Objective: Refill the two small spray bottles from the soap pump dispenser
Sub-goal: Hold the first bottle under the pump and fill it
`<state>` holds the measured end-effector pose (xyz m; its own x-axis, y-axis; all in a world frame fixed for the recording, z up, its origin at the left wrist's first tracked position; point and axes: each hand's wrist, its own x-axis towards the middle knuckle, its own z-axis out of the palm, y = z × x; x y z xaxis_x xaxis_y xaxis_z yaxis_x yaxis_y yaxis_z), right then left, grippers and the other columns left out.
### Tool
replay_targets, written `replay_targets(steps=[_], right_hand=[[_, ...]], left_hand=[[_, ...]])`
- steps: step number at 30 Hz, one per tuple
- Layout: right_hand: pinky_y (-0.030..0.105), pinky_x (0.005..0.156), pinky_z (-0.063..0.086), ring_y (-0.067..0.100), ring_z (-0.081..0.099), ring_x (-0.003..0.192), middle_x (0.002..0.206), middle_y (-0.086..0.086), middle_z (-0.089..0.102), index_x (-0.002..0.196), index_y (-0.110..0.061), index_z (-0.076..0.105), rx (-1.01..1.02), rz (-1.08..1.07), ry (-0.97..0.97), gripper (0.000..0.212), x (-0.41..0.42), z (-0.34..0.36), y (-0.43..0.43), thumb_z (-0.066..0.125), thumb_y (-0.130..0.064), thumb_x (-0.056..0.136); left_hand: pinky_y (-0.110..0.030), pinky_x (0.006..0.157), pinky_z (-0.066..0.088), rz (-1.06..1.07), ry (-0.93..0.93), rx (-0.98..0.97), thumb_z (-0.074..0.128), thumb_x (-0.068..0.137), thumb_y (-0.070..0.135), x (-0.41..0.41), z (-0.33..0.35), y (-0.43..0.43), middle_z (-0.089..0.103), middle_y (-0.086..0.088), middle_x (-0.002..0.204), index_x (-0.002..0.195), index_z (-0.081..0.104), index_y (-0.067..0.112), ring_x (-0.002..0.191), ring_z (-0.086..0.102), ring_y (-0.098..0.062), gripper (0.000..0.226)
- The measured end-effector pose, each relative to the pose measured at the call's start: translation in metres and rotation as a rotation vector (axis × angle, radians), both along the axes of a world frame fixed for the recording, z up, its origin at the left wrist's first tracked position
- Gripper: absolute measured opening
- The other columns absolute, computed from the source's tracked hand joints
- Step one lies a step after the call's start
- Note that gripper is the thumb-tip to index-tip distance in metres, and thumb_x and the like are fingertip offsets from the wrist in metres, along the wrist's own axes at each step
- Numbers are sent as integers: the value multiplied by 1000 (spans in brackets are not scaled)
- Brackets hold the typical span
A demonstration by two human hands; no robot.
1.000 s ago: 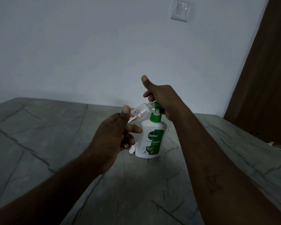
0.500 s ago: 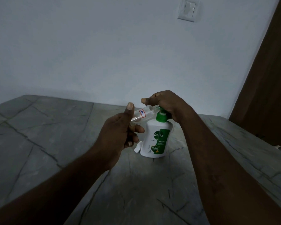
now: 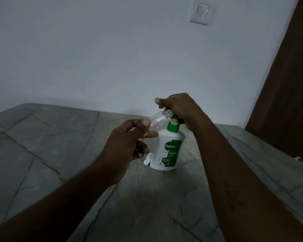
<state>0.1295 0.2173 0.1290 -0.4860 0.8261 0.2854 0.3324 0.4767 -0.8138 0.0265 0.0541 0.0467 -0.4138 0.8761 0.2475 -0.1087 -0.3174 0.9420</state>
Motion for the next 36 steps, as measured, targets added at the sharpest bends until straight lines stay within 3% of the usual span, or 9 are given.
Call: replay_targets(steps=[5, 8, 14, 18, 22, 27, 31, 33, 36], right_hand=[[33, 68, 48, 19, 56, 69, 84, 9, 66, 92, -7, 75, -43, 0, -50, 29, -2, -1, 0, 79, -36, 86], [34, 71, 49, 21, 57, 73, 91, 15, 70, 94, -6, 76, -78, 14, -94, 34, -2, -3, -1, 81, -37, 84], [26, 62, 46, 21, 57, 72, 89, 11, 68, 90, -10, 76, -82, 19, -147, 29, -4, -6, 2, 82, -38, 84], [27, 61, 46, 19, 60, 71, 86, 7, 71, 86, -11, 78, 6, -8, -126, 34, -4, -4, 3, 80, -45, 84], [31, 71, 49, 17, 63, 72, 78, 0, 70, 81, -16, 77, 229, -65, -130, 39, -3, 5, 0, 72, -53, 88], [26, 59, 47, 17, 62, 70, 87, 5, 74, 86, -15, 79, 91, -31, -107, 37, -2, 0, 3, 75, -52, 87], [15, 43, 41, 11, 55, 59, 74, -2, 67, 85, -14, 77, -3, 2, -109, 30, 0, 0, 1, 76, -44, 88], [19, 51, 44, 13, 56, 62, 75, -1, 67, 84, -14, 77, -59, 16, -117, 28, 1, -2, -1, 76, -41, 88], [27, 64, 46, 18, 59, 73, 94, 11, 74, 95, -8, 79, -110, 11, -113, 31, -1, -5, -2, 77, -38, 87]], left_hand=[[-31, 60, 44, 6, -23, 19, 63, 95, 24, -2, -3, 0, 77, -9, 104, 116, 67, 13, 55, 56, -16, 24], [-28, 51, 43, 90, 37, 59, 66, 94, 23, -2, -4, 0, 77, -7, 100, 113, 68, 16, 53, 56, -16, 21], [-25, 45, 44, 203, 168, 100, 70, 91, 22, -1, -6, -1, 76, -7, 92, 111, 68, 19, 51, 57, -18, 20], [-25, 46, 45, 196, 190, 75, 69, 92, 23, 0, -8, 0, 77, -4, 95, 112, 67, 21, 52, 59, -18, 20], [-26, 45, 45, 156, 182, 83, 67, 94, 26, 1, -8, 0, 78, -1, 97, 114, 66, 21, 51, 59, -18, 21], [-26, 46, 45, 151, 143, 76, 62, 95, 33, 3, -7, 0, 78, 2, 98, 115, 65, 22, 51, 59, -18, 23], [-25, 46, 45, 142, 114, 67, 59, 97, 37, 2, -6, 0, 78, 0, 99, 118, 66, 19, 51, 58, -19, 28], [-26, 46, 45, 143, 108, 56, 57, 98, 39, 2, -7, 0, 78, -1, 99, 119, 66, 19, 51, 58, -19, 31], [-26, 47, 45, 139, 109, 42, 55, 98, 41, 2, -6, -1, 79, -1, 98, 119, 66, 19, 51, 57, -18, 32]])
